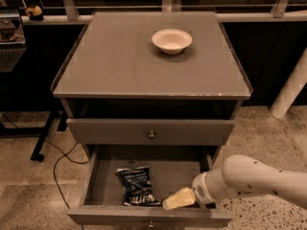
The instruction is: Pick blue chip bag from middle drawer and place on counter
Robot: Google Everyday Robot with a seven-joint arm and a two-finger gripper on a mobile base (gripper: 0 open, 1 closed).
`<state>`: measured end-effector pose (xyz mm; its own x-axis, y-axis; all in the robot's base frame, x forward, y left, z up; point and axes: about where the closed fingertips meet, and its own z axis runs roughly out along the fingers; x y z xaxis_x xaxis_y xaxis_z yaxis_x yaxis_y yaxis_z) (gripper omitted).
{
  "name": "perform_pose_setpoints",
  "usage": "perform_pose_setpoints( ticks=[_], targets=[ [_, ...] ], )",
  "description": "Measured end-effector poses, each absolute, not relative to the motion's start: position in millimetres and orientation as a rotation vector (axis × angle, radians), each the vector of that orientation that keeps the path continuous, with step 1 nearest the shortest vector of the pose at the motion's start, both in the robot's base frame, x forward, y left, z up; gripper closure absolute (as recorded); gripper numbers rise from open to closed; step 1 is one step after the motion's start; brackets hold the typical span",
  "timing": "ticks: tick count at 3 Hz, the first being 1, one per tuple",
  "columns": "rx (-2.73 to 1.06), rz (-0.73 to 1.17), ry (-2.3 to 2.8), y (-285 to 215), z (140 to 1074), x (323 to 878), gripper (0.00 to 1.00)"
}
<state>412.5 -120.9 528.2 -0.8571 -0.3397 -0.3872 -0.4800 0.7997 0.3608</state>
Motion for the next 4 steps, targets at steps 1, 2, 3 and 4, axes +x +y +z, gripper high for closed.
perform_pose_setpoints(
  ticks=[1, 2, 3, 4],
  targets=[
    [-0.528, 0.658, 2.696, -128.1, 514.5, 410.6, 0.0],
    [-0.501, 0.64, 2.683, -115.0, 495.1, 428.0, 0.0],
    [-0.564, 0.642, 2.655, -83.3, 485.0, 451.4, 0.0],
    [-0.638, 0.643, 2.635, -54.2, 477.5, 470.3, 0.0]
  ],
)
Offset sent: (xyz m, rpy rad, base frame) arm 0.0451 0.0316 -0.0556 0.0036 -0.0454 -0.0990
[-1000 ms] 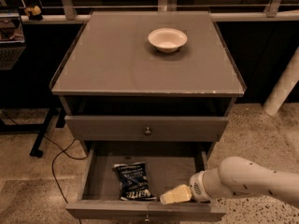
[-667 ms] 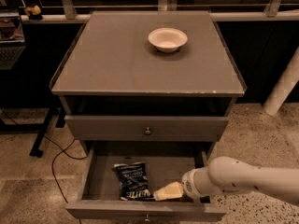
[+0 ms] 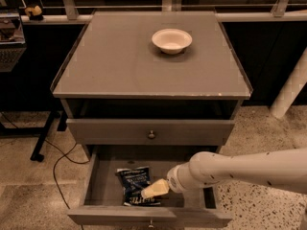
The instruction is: Pick blue chip bag from middle drawer and place on counter
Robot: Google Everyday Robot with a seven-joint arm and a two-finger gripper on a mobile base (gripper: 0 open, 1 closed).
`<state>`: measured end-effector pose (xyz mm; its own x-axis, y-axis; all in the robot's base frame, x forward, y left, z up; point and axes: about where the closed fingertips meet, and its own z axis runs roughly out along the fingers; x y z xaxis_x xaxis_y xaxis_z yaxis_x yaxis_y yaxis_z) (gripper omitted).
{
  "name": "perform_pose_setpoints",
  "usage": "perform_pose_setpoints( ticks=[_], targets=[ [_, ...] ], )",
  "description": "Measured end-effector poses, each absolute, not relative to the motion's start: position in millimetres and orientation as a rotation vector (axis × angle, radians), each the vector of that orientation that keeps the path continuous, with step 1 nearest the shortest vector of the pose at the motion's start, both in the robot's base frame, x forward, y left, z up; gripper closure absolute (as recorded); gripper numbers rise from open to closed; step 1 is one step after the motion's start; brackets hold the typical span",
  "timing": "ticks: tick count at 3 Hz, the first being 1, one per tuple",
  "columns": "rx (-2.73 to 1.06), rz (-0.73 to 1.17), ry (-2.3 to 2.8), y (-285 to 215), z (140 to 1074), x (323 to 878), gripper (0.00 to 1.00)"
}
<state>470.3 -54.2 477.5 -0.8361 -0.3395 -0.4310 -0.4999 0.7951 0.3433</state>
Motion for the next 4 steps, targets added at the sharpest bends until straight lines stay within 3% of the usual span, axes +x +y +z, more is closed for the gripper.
perform_pose_setpoints(
  ticks=[4],
  targets=[
    [-0.458, 0.662, 2.645, -37.9, 441.6, 475.7, 0.0]
  ],
)
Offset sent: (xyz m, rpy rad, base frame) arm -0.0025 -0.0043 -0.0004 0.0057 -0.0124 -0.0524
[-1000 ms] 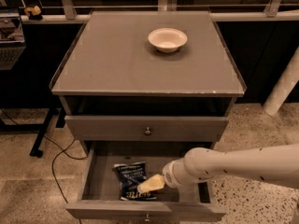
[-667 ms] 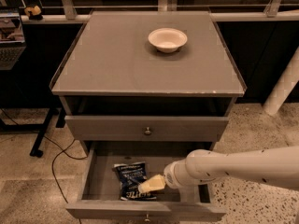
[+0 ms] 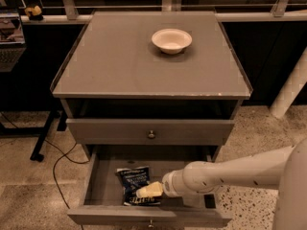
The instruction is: Pick blue chip bag from middle drawer and place on counter
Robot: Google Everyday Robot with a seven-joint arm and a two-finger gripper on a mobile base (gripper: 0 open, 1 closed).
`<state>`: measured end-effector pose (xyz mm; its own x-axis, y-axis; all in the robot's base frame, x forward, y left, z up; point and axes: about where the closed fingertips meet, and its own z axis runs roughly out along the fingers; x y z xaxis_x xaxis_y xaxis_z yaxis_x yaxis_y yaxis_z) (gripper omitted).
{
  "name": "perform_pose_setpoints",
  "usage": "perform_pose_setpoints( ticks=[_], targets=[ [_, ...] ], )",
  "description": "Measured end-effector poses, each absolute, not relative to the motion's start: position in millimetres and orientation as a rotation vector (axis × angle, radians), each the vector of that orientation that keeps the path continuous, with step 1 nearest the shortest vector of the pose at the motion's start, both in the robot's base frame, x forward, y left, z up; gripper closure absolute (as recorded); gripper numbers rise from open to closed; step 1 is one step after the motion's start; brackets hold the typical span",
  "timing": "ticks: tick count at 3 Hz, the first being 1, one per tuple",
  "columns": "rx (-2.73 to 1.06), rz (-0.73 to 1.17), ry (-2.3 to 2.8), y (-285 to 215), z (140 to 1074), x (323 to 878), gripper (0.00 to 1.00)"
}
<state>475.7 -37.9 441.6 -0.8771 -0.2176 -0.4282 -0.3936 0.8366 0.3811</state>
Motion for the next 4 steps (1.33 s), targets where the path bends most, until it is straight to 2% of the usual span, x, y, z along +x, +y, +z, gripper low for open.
perform_pose_setpoints(
  ticks=[2, 4],
  targets=[
    [-0.498, 0.745, 2.647, -5.1, 416.2, 479.5, 0.0],
    [-0.463, 0.779, 2.674, -3.6, 404.4, 472.2, 0.0]
  ],
)
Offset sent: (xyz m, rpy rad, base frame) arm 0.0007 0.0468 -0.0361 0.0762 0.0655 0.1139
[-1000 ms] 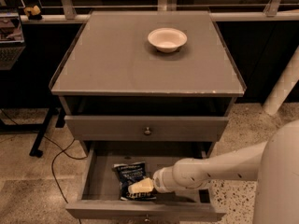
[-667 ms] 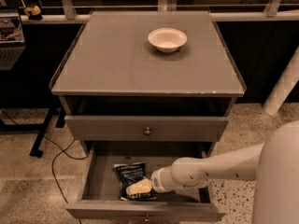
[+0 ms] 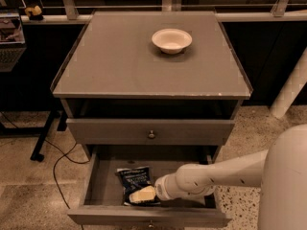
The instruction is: Pick blue chip bag from middle drawer and place on counter
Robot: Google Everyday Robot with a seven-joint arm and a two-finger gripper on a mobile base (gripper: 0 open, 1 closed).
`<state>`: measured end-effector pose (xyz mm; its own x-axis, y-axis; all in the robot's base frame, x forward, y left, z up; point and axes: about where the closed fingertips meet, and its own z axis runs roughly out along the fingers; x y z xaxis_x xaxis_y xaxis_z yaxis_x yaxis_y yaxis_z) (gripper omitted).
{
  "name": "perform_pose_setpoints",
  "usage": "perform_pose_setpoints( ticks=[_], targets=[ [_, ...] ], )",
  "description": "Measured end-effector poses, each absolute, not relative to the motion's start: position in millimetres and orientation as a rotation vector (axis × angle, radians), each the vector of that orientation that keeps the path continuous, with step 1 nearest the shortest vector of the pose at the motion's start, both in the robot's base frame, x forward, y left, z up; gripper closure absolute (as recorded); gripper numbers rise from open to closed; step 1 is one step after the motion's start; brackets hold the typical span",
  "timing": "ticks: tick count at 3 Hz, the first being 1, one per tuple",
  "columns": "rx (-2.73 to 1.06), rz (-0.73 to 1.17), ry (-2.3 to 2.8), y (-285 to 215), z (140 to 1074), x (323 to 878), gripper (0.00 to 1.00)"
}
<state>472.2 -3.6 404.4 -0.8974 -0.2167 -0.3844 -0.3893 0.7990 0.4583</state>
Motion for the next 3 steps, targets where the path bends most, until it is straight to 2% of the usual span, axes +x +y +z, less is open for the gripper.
perform_pose_setpoints(
  ticks=[3],
  targets=[
    [-0.487, 0.838, 2.636, 39.2, 394.6, 486.1, 0.0]
  ],
)
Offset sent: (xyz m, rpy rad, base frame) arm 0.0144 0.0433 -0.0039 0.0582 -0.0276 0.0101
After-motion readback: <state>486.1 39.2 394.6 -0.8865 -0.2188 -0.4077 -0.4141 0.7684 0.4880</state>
